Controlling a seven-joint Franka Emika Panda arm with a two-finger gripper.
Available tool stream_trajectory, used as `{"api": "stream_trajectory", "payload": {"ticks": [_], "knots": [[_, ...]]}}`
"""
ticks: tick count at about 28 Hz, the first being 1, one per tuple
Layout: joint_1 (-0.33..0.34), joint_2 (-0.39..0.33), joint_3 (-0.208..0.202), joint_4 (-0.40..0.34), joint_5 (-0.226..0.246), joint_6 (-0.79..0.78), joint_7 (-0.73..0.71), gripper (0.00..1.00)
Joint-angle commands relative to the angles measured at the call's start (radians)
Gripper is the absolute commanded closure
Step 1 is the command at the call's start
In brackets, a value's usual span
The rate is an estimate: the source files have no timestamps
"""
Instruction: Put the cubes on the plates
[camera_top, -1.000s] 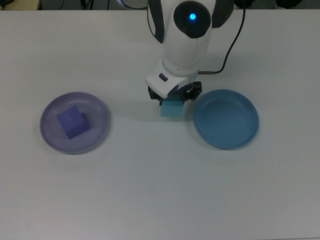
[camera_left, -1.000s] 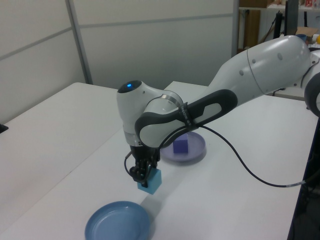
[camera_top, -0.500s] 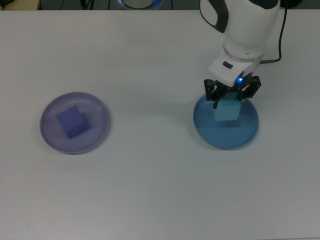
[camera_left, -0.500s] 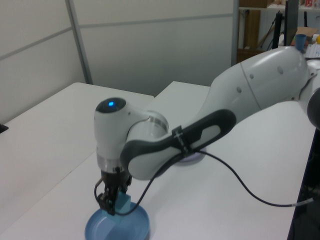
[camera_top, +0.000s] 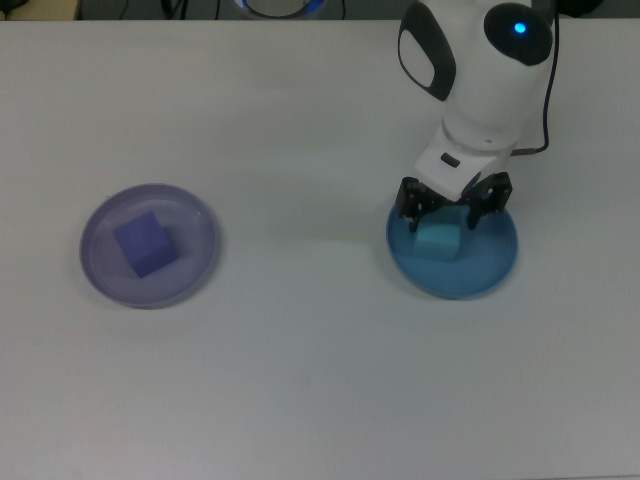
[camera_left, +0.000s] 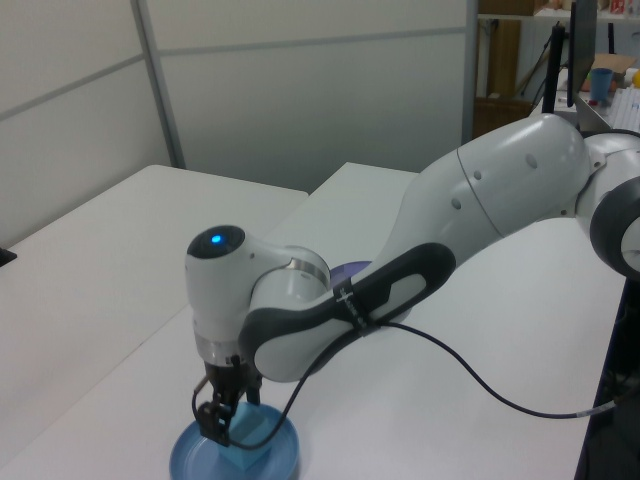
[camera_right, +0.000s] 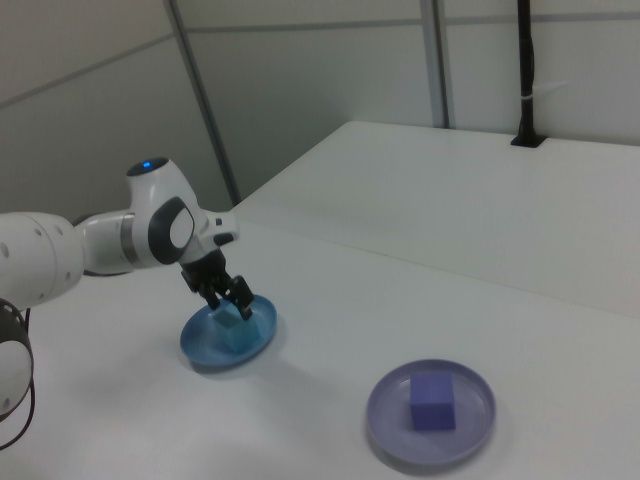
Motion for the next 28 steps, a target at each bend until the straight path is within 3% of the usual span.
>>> {"api": "stream_trajectory", "payload": {"ticks": [1,5,11,15,18,22,24,28], "knots": [[-0.005,-0.115,-0.010,-0.011,0.014,-0.110,0.042,0.00],[-0.008,-0.183,-0.013,-0.014,0.028,-0.187,0.040,0.00],[-0.059,-0.272,-0.054,-0.016,0.024,-0.327,0.029,0.00],[-0.131,-0.370,-0.071,-0.071,0.026,-0.378,0.023,0.00],[-0.198,-0.468,-0.071,-0.152,0.029,-0.424,-0.030,0.00],[-0.258,-0.516,-0.073,-0.182,0.046,-0.476,-0.136,0.00],[-0.286,-0.539,-0.080,-0.177,0.084,-0.481,-0.170,0.00],[-0.287,-0.545,-0.126,-0.174,0.092,-0.482,-0.202,0.00]]}}
